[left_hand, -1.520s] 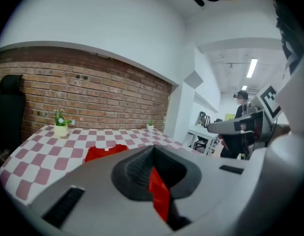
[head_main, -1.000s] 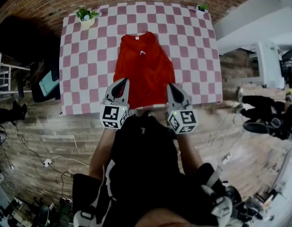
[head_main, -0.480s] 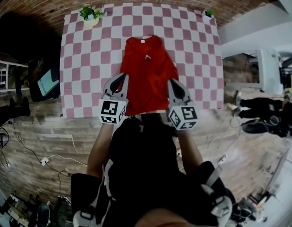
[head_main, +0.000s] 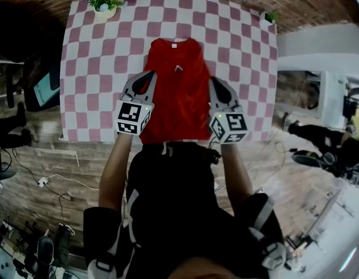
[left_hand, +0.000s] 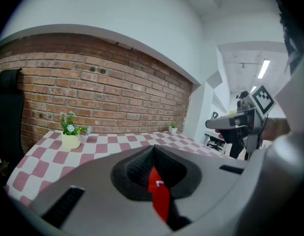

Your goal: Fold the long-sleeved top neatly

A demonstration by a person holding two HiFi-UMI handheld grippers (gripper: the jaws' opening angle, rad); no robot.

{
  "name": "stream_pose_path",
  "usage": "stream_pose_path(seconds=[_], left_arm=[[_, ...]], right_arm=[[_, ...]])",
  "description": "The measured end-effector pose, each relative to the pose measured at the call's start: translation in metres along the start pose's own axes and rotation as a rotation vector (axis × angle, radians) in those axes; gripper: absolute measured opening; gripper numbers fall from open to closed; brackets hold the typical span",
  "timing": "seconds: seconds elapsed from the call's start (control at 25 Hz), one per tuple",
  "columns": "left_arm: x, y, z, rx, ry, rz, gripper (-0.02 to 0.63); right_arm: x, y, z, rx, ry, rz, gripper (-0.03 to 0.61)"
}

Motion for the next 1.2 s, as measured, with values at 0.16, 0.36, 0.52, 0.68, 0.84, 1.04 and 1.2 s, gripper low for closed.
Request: stream_pose_path(seconds=[0.16,0.36,0.52,0.68,0.84,1.04,1.2], left_arm=[[0.036,0.011,-0.006,0.009,0.033,0.036,0.008],[0.077,0.027,-0.025,0.008,0.121,0.041,0.031],[0.103,0.045,-0.032,0.012,0.151,0.019,0.073],[0.130,0.060,-0.042,0.056,0.219,-0.029,0.136],[0.161,0.075,-0.057,0.094,0.338,-0.109,0.166],[0.195,0.104,-0.069,0.099,0.440,-0.135,0.209],[0.218,0.116,-0.080,0.101,0.546,-0.197,0.209]], right_arm=[[0.035,-0.031,-0.002,-0.004,0.036,0.031,0.011],[0.078,-0.061,-0.015,0.026,0.107,0.075,0.061],[0.115,-0.076,-0.029,0.002,0.197,0.127,0.087],[0.153,-0.096,-0.040,-0.048,0.309,0.193,0.114],[0.191,-0.118,-0.050,-0.062,0.419,0.243,0.134],[0.232,-0.139,-0.058,-0.078,0.528,0.284,0.150],[0.254,-0.151,-0.067,-0.070,0.619,0.331,0.150]])
Point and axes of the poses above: the fingertips, and each gripper's own axes: x forward along the fingers, y to its left, z out of its top, the point moved 10 cm from there along -x, backward along the fingers, and after that the axes turned 6 degrees about z, right-handed, at the moved point
